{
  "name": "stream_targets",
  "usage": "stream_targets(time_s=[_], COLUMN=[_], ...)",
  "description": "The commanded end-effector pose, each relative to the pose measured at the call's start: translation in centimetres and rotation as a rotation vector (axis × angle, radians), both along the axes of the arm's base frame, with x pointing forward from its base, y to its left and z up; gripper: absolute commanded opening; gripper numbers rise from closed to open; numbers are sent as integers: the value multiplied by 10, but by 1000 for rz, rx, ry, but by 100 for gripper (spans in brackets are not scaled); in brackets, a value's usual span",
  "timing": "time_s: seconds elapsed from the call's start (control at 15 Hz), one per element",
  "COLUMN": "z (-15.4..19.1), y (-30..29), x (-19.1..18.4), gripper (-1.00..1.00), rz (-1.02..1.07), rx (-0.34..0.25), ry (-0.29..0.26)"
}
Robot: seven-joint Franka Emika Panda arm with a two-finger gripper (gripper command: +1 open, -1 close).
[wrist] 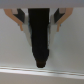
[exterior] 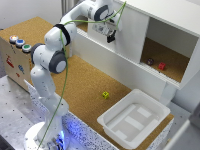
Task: Grasp the door handle, then slide the door to the left
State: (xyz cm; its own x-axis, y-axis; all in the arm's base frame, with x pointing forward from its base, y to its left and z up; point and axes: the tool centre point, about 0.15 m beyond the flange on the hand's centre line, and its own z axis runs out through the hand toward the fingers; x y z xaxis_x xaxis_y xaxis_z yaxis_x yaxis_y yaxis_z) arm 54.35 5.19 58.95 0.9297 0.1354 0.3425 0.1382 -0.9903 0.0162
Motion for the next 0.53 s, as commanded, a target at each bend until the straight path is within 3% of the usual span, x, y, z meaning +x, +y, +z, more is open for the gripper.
stream_targets(time_s=[0.0, 0.47], z=[-4, 1], y=[53, 119], x=[21, 27], gripper=[-100, -100], rz=[21, 104], rx=[-28, -25], ry=[74, 71])
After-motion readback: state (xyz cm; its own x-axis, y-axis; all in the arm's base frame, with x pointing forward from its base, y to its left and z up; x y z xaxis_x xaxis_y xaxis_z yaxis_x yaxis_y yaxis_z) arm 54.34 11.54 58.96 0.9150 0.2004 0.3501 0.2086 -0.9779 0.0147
